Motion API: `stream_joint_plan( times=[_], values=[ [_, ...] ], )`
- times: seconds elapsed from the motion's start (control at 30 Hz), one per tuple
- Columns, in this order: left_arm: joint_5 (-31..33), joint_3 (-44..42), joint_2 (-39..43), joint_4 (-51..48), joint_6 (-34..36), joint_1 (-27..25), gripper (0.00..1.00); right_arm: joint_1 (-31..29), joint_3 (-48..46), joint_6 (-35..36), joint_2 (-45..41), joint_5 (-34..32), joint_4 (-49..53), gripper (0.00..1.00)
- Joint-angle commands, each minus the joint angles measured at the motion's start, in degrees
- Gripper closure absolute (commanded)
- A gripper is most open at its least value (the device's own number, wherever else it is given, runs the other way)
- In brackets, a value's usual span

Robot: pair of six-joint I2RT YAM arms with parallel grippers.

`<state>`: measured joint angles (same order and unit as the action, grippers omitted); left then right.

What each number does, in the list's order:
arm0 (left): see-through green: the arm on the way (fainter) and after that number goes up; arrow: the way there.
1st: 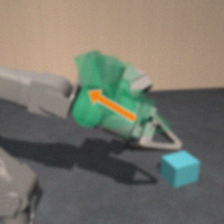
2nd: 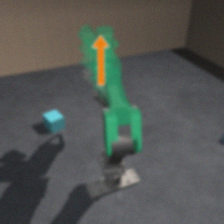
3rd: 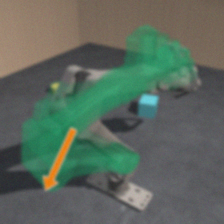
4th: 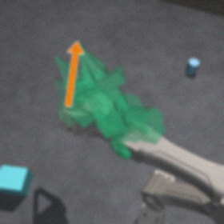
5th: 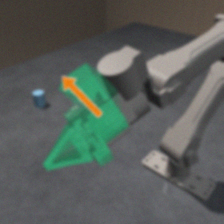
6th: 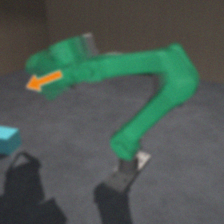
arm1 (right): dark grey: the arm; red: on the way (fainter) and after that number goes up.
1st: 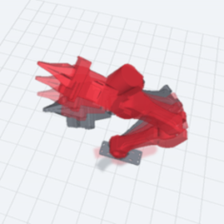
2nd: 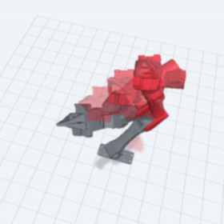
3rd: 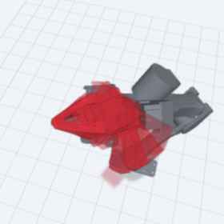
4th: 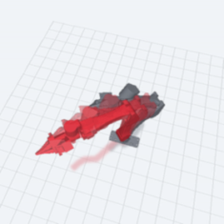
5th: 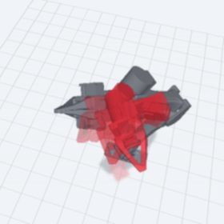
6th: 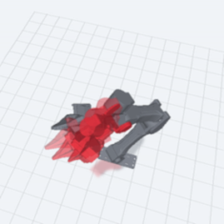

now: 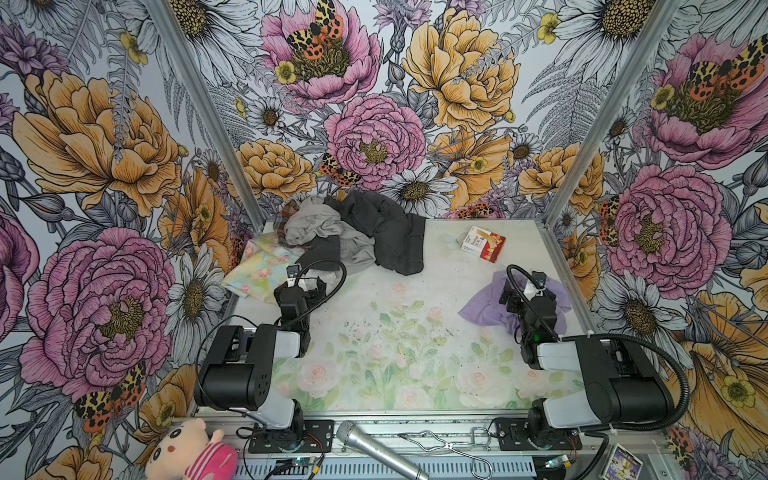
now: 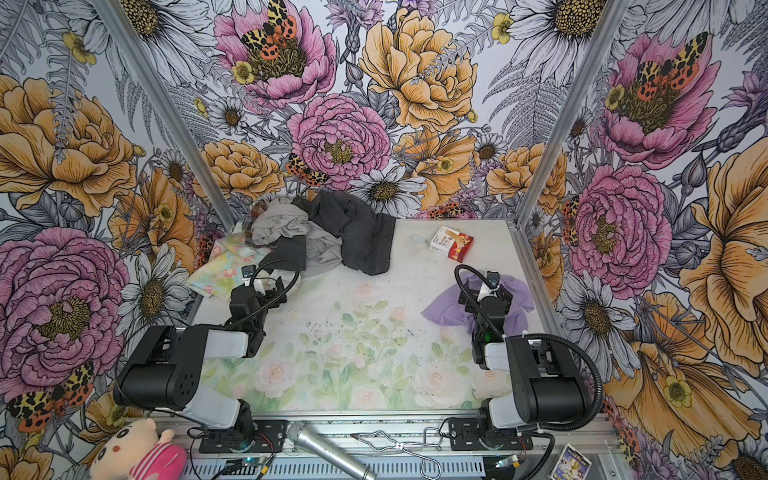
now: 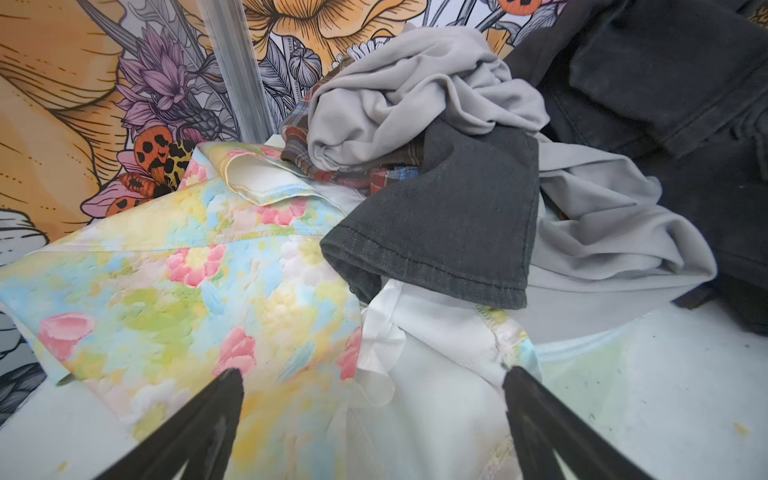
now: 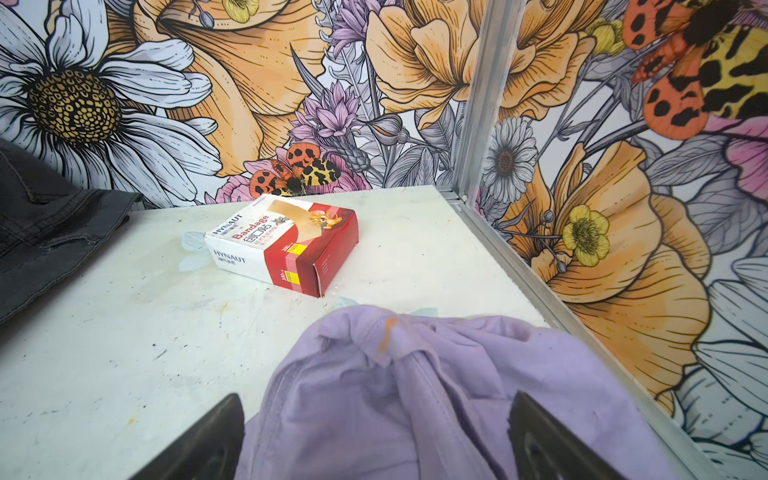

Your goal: Pick out a specific cloth from the pile

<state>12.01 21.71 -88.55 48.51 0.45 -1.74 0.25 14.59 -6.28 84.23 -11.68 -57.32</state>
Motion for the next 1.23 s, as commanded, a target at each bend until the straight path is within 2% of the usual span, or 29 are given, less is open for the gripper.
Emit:
stream_joint_plan(
  times=[0.0,0.03,0.13,0.9,1.0,1.2],
  values=[
    [-2.65,-0.01,-0.11,4.78,0.31,0.84,0.01,0.04,-0.35,1.35,4.78,1.65,-9.87,0.00],
    [-3.32,0.04,-0.38,5.24,-0.04,1.39,0.01,0.09,0.43,1.10,4.04,1.70,-7.67,0.01],
    [-3.57,0.04,-0.26,4.91,-0.22,1.65,0.01,0.42,8.65,0.99,4.04,3.04,8.50,0.01],
    [-3.04,-0.02,-0.22,5.14,-0.09,1.28,0.01,0.01,7.62,1.83,3.84,3.81,6.89,0.00],
    [-3.05,-0.09,-0.21,5.11,-0.10,1.30,0.01,1.00,8.68,1.41,4.19,6.09,8.50,0.01],
    [-3.07,-0.09,-0.22,5.18,-0.10,1.29,0.01,1.06,7.55,1.54,3.90,6.50,6.69,0.00]
  ],
)
